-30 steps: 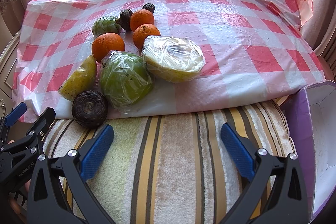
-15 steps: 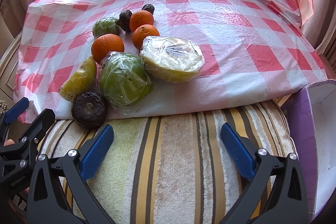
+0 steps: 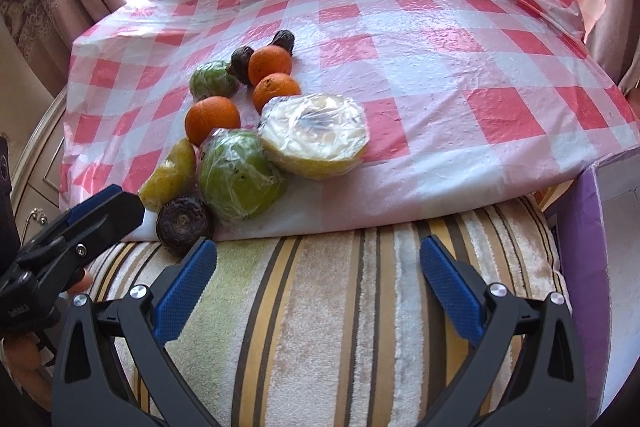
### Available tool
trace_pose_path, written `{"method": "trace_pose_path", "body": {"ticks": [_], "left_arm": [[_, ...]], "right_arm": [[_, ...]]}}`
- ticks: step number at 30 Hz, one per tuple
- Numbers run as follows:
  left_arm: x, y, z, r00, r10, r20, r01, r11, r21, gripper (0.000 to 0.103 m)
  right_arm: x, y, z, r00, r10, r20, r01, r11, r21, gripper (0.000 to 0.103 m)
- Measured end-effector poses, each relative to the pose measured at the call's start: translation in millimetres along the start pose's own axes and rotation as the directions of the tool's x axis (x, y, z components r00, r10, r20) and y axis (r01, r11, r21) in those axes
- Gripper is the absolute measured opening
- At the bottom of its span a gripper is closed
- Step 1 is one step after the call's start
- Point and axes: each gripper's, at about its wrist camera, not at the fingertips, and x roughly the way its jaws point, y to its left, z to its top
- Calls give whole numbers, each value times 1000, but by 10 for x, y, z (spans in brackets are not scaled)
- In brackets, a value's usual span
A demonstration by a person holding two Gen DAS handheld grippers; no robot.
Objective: Organize fruits
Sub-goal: 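Grasp a plastic-wrapped pear half with the left tool while the right tool grasps another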
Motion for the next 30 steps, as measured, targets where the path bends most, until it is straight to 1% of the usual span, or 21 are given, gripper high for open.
{"method": "trace_pose_path", "body": {"ticks": [4,5,6,8,10,13,15,17,20,21,22,24,27,28,29,30], "left_arm": [[53,83,23,999,-38,-16,37,998,-52,96],[63,108,22,999,-46,-22,45,997,-63,94],[85,125,25,998,-54,-32,51,996,-74,92],[122,162,31,996,-75,-49,70,993,-98,85],[165,172,43,994,-92,-61,85,990,-110,81],[217,187,66,993,-95,-75,85,988,-126,81],[240,196,82,992,-99,-77,88,987,-136,80],[263,206,97,992,-99,-81,87,986,-144,78],[299,201,112,992,-86,-95,72,987,-141,75],[304,200,123,992,-81,-95,67,988,-138,73],[312,194,128,992,-79,-97,65,989,-135,69],[324,185,133,993,-66,-99,54,990,-128,66],[328,184,127,994,-50,-101,37,992,-120,57],[327,185,125,994,-48,-101,36,992,-120,55],[326,187,120,994,-45,-100,33,992,-119,55],[324,182,118,994,-41,-99,29,993,-117,55]], "right_arm": [[-25,-108,83,997,-45,58,45,999,15,102],[-21,-127,106,997,-48,68,47,999,18,102],[-12,-139,127,996,-49,75,47,999,22,102],[20,-149,175,996,-46,82,44,999,24,102],[56,-128,229,995,-47,88,45,999,17,102],[81,-64,300,993,-38,112,39,999,-10,102],[114,-26,344,993,-28,112,31,999,-21,101],[159,-10,387,994,-21,106,23,999,-25,94],[223,4,439,996,-17,93,19,1000,-22,89],[233,4,450,995,-17,95,18,1000,-17,89],[247,4,467,995,-20,93,21,1000,-14,89],[267,14,485,996,-19,92,20,1000,-13,85],[278,17,496,996,5,91,-4,1000,-18,77],[279,22,497,996,17,90,-15,1000,-22,70],[281,24,494,996,26,88,-24,999,-25,64],[281,25,490,996,29,87,-27,999,-26,63]]}}
